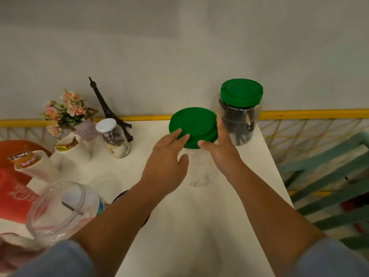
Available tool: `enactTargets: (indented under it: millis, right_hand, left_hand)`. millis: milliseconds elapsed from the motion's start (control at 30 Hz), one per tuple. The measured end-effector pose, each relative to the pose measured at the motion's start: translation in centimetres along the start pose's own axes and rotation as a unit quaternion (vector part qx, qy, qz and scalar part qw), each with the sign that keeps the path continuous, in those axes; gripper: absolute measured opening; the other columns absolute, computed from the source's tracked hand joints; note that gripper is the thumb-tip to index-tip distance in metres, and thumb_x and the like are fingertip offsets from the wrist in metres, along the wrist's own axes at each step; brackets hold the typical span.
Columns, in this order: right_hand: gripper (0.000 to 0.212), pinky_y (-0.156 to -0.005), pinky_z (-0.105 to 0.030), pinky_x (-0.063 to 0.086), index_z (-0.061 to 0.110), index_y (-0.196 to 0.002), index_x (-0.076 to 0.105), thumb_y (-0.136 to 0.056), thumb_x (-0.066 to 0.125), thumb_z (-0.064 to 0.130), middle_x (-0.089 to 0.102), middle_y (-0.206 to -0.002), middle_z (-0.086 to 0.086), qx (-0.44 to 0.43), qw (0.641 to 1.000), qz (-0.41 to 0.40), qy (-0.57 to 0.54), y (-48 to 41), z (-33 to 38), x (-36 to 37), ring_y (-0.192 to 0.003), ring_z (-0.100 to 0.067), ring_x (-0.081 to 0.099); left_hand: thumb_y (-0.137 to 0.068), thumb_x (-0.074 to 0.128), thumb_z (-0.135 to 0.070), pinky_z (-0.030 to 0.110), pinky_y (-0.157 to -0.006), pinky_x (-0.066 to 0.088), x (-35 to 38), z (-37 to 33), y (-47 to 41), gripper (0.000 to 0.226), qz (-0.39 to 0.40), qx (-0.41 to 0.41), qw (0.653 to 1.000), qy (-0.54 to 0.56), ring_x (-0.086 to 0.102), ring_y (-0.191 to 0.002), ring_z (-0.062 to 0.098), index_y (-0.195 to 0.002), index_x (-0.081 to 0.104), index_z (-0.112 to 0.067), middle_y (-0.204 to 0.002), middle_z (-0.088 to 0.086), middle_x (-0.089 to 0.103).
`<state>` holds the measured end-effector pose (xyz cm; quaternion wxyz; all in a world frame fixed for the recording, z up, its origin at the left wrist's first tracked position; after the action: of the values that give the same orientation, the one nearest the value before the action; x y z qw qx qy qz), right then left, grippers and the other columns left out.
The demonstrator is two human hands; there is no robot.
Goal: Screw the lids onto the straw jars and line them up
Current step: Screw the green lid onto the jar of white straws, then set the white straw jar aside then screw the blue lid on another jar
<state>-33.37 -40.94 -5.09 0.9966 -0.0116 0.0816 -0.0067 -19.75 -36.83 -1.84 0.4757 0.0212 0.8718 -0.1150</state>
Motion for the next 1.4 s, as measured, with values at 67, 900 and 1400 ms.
enactTargets:
  millis: [67, 900, 1400]
  right_hand:
    - [0.081, -0.100, -0.023, 0.024, 0.026, -0.147, 0.010, -0.085, 0.060, 0.012, 0.024, -0.150, 0.001, -0.009, 1.000, 0.011, -0.007, -2.5, 0.0, 0.7, -0.134, -0.011, 0.027]
    - [0.081, -0.109, -0.042, 0.030, 0.033, -0.146, 0.010, -0.084, 0.060, 0.022, 0.028, -0.149, -0.001, -0.002, 0.999, 0.040, 0.005, -16.5, -0.9, 4.0, -0.134, -0.024, 0.031]
    - [0.076, -0.115, -0.048, 0.020, 0.039, -0.145, 0.012, -0.086, 0.059, 0.027, 0.016, -0.156, 0.004, 0.007, 0.996, 0.075, -0.037, -5.3, -0.6, 4.9, -0.142, -0.019, 0.019]
  left_hand:
    - [-0.093, 0.048, -0.017, 0.036, -0.118, 0.017, 0.1, 1.1, -1.6, 0.056, 0.034, -0.006, 0.998, -0.053, 0.015, -0.145, 0.021, -0.144, 0.030, -0.026, -0.157, -0.005, 0.016]
    - [-0.085, 0.051, -0.014, 0.052, -0.113, 0.025, -0.1, 5.2, -11.6, 0.081, 0.122, -0.081, 0.978, -0.152, 0.012, -0.145, 0.028, -0.149, 0.003, -0.028, -0.159, -0.007, -0.007]
    - [-0.084, 0.058, -0.047, 0.038, -0.113, 0.028, -7.8, 5.5, -1.3, 0.064, 0.116, -0.106, 0.984, -0.081, 0.024, -0.142, 0.016, -0.141, 0.030, -0.035, -0.157, -0.011, 0.015]
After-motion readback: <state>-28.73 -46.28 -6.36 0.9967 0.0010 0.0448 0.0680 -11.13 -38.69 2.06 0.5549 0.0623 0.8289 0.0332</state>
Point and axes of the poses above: each hand's wrist, its own y-axis away from the middle knuckle, its own x-axis out of the palm, z = x × y, the point moved 4 cm from there along -y, towards the middle knuckle
